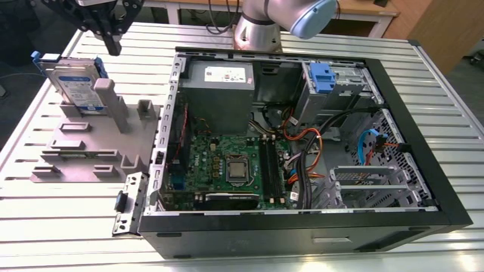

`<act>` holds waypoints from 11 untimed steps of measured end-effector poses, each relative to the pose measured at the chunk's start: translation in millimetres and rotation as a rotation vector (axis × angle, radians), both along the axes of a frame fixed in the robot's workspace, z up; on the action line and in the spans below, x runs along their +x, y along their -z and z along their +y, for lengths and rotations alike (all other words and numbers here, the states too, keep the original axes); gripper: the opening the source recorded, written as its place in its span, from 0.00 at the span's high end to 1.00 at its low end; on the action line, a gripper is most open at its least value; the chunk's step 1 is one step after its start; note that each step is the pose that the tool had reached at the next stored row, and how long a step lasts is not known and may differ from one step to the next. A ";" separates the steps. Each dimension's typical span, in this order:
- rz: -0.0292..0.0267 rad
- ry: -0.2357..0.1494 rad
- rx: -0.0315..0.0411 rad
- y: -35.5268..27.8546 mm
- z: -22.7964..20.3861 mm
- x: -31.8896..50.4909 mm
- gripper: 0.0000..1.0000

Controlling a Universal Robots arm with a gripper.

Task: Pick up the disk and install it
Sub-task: 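Reach for the disk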

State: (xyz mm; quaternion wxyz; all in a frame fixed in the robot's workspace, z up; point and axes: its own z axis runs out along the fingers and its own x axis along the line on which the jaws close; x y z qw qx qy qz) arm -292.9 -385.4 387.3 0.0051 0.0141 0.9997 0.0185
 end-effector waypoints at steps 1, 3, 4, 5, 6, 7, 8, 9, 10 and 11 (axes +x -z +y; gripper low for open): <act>-0.0001 0.000 0.0000 0.0 0.2 -1.2 0.89; -0.0001 0.000 0.0001 0.0 0.6 -2.8 0.89; -0.0001 0.000 0.0001 0.1 1.1 -2.9 0.89; -0.0001 0.000 0.0000 0.1 1.3 -3.0 0.89; 0.0000 0.000 0.0000 0.1 1.6 -3.0 0.89; -0.0001 0.000 0.0000 0.1 2.3 -3.0 0.89; -0.0001 0.000 0.0000 0.1 3.1 -3.1 0.89; -0.0001 0.000 0.0001 0.1 3.9 -3.1 0.89; -0.0001 0.000 0.0001 0.2 4.9 -3.1 0.89; 0.0000 0.000 0.0000 0.1 6.0 -3.1 0.89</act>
